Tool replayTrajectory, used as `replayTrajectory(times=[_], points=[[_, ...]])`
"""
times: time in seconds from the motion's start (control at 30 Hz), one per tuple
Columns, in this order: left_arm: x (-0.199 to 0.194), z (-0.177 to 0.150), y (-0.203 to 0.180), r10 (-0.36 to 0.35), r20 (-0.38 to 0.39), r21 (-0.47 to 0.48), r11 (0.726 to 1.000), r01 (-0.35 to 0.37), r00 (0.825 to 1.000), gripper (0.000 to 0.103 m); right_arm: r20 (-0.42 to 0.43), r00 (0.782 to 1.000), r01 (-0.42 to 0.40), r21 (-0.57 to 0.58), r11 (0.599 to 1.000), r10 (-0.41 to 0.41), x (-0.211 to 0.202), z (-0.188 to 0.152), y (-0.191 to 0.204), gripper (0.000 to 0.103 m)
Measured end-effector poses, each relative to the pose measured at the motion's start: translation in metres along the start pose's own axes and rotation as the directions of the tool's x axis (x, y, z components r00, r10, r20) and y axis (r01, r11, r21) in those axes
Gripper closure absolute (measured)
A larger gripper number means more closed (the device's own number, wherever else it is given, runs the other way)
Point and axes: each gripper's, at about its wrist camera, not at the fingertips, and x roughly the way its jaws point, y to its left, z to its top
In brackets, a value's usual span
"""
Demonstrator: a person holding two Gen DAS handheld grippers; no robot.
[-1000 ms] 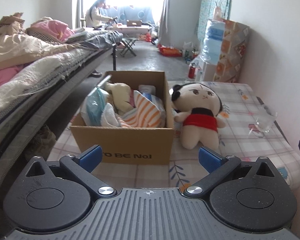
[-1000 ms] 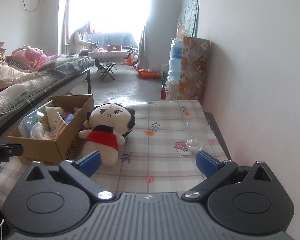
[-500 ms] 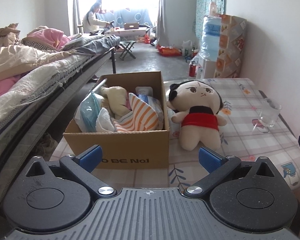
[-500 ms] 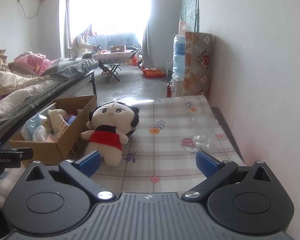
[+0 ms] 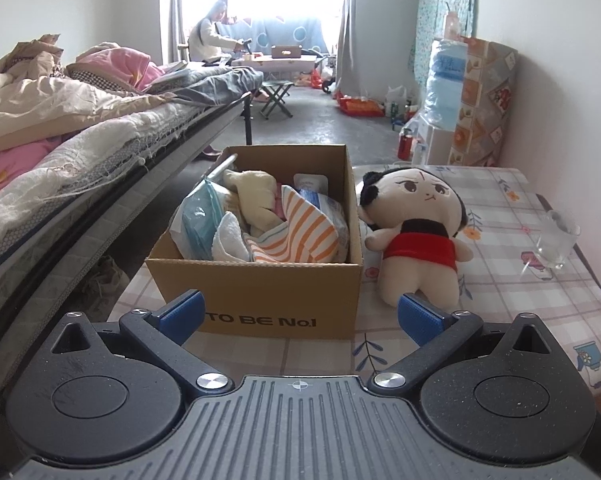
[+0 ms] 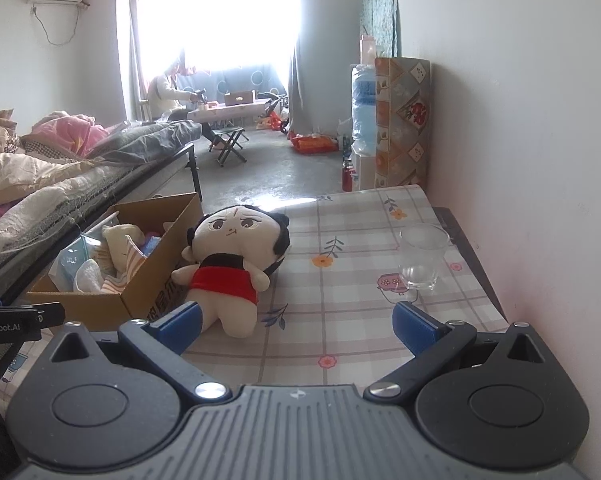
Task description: Organize soft objects
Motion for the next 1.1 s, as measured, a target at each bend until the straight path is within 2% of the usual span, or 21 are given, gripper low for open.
replayTrajectory(times=[0.27,0.7,0.87,1.1], points=[[-0.002,0.001,0.002,0.030,0.006,-0.022,0.999,-0.030,1.000,0.000,0.004,1.000,-0.002,-0.001,1.000,0.002,0.001,0.004,0.003,0.000],[0.007,-0.008,0.008,0.036,-0.086,0.004,0.999,-0.036,0.996,0.000,-0.079,0.997,-0.028,-0.012,1.000,0.027,0.016,-0.012,0.017,0.000],[0.010,-0.012,0.011,0.018,-0.123,-0.002,1.000,-0.018,0.992,0.000,-0.098,0.995,-0.030,-0.007,1.000,0.030,0.017,-0.014,0.020,0.000],[0.010,-0.014,0.015,0.019,-0.123,-0.011,1.000,-0.021,0.992,0.000,-0.094,0.995,-0.030,-0.018,0.999,0.028,0.015,-0.012,0.025,0.000]])
